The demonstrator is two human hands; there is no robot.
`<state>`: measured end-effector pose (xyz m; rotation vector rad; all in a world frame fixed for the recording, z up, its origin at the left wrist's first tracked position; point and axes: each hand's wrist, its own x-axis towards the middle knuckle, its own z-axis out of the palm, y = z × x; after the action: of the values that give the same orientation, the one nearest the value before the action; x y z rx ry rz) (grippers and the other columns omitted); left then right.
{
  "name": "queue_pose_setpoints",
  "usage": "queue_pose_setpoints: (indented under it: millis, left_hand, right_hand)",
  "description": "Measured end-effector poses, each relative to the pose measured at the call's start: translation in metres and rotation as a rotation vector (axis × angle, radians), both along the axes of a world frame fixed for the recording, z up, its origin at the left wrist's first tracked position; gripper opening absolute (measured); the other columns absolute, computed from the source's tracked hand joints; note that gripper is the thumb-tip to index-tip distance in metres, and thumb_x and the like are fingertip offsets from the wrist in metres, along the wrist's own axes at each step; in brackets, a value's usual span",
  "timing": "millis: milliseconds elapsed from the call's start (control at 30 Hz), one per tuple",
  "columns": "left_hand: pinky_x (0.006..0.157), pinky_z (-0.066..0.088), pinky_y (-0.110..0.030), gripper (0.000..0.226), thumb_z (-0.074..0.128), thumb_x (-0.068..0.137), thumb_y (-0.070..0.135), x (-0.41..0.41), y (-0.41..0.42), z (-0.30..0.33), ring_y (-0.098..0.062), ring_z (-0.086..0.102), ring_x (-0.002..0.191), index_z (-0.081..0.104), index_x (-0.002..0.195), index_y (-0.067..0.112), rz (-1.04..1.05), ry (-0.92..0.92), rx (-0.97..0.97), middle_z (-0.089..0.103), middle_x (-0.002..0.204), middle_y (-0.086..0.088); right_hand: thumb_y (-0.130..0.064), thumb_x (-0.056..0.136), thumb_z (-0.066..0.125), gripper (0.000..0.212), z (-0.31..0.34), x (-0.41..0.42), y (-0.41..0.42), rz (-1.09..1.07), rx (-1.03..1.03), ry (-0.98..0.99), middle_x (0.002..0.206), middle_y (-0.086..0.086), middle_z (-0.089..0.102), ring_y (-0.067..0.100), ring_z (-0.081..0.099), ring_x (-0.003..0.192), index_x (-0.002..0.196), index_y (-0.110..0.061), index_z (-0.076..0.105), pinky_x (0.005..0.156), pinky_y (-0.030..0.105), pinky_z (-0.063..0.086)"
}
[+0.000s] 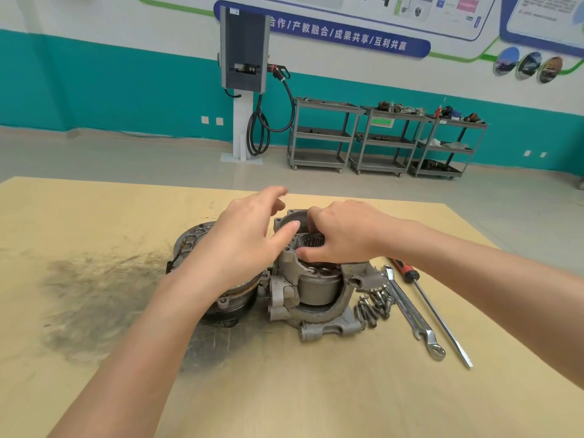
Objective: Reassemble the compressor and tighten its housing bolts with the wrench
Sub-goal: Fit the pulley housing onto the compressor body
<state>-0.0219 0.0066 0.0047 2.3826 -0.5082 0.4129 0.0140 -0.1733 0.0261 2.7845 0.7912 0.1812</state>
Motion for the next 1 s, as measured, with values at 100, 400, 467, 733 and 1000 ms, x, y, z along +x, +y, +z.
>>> queue_pose_setpoints:
  millis: [100, 400, 467, 733, 1000]
  left_hand:
    - [0.107, 0.042, -0.033, 0.066, 0.057, 0.097, 0.039, 0.001, -0.001, -0.002, -0.016, 0.049, 0.131, 0.028, 0.154, 0.021, 0.0, 0.051, 0.01, 0.052, 0.145, 0.001]
    - [0.115, 0.037, -0.037, 0.057, 0.05, 0.102, 0.023, 0.001, -0.001, -0.003, -0.018, 0.043, 0.139, 0.027, 0.154, 0.019, -0.044, 0.104, -0.024, 0.046, 0.151, -0.005]
    - [0.113, 0.039, -0.036, 0.052, 0.05, 0.102, 0.015, 0.002, 0.003, 0.002, -0.015, 0.048, 0.134, 0.034, 0.152, 0.018, -0.001, 0.056, -0.131, 0.051, 0.146, -0.004]
    - [0.112, 0.038, -0.034, 0.044, 0.055, 0.1, 0.021, -0.013, 0.024, 0.009, -0.012, 0.049, 0.131, 0.049, 0.143, 0.018, 0.104, -0.112, -0.115, 0.056, 0.141, 0.002]
    - [0.116, 0.027, -0.035, 0.039, 0.052, 0.096, 0.023, -0.04, 0.046, -0.006, -0.019, 0.054, 0.128, 0.06, 0.133, 0.01, 0.026, -0.298, 0.23, 0.062, 0.134, -0.002]
  right_hand:
    - [-0.066, 0.085, 0.052, 0.052, 0.001, 0.001, 0.002, -0.071, 0.025, 0.111, 0.071, -0.005, 0.05, 0.01, 0.047, 0.063, 0.098, -0.016, 0.044, 0.054, 0.03, 0.037]
    - [-0.068, 0.086, 0.046, 0.051, 0.034, -0.002, -0.02, -0.205, 0.292, 0.213, 0.084, -0.006, 0.068, 0.003, 0.058, 0.073, 0.108, -0.025, 0.059, 0.063, 0.025, 0.045]
    - [-0.065, 0.088, 0.046, 0.05, 0.035, -0.011, -0.037, -0.247, 0.545, 0.035, 0.105, -0.001, 0.068, 0.006, 0.061, 0.086, 0.117, -0.025, 0.056, 0.075, 0.029, 0.05]
    - [-0.047, 0.093, 0.053, 0.078, -0.043, -0.054, -0.022, -0.456, 0.987, 0.183, 0.152, 0.005, 0.034, 0.023, 0.039, 0.135, 0.154, -0.021, 0.013, 0.102, 0.031, 0.032]
    - [-0.019, 0.097, 0.044, 0.066, -0.044, -0.054, -0.022, -0.456, 1.116, 0.216, 0.154, 0.007, 0.033, 0.024, 0.037, 0.136, 0.154, -0.021, 0.013, 0.109, 0.033, 0.031]
